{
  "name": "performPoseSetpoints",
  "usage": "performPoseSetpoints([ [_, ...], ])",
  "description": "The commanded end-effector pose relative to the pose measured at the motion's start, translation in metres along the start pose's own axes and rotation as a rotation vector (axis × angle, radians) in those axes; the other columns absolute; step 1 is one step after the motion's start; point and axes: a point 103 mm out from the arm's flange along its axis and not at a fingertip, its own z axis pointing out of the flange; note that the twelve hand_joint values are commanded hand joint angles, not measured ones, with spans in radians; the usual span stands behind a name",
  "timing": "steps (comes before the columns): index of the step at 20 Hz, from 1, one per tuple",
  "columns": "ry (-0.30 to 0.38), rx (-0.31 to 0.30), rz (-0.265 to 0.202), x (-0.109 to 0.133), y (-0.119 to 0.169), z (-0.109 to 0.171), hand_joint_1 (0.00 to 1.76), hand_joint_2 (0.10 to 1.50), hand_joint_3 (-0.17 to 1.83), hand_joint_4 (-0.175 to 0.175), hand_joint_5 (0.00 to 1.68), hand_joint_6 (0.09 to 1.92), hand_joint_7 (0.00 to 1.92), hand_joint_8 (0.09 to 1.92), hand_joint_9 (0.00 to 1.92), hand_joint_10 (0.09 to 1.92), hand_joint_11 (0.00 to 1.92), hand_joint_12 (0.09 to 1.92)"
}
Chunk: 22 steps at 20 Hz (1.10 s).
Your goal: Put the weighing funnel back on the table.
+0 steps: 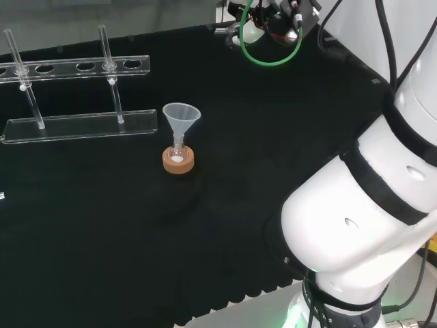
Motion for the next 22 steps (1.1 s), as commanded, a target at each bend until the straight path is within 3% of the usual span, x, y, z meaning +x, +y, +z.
performPoseSetpoints([
  [1, -0.020, 0.017, -0.015, 0.009, 0.005, -0.001, 0.78, 1.02, 0.51, 0.175, 1.22, 1.84, 1.47, 1.48, 1.60, 0.91, 1.55, 0.74],
  [8, 0.020, 0.005, -0.004, 0.015, 0.010, 0.012, 0.78, 1.02, 0.51, 0.175, 1.22, 1.84, 1.47, 1.47, 1.60, 0.91, 1.55, 0.73],
  [11, 0.061, -0.036, -0.026, 0.009, 0.007, 0.026, 0.78, 1.02, 0.51, 0.175, 1.22, 1.84, 1.47, 1.47, 1.60, 0.91, 1.55, 0.73],
  [22, 0.092, -0.031, -0.010, 0.002, 0.010, 0.083, 0.79, 1.02, 0.51, 0.175, 1.22, 1.84, 1.47, 1.47, 1.60, 0.91, 1.55, 0.73],
])
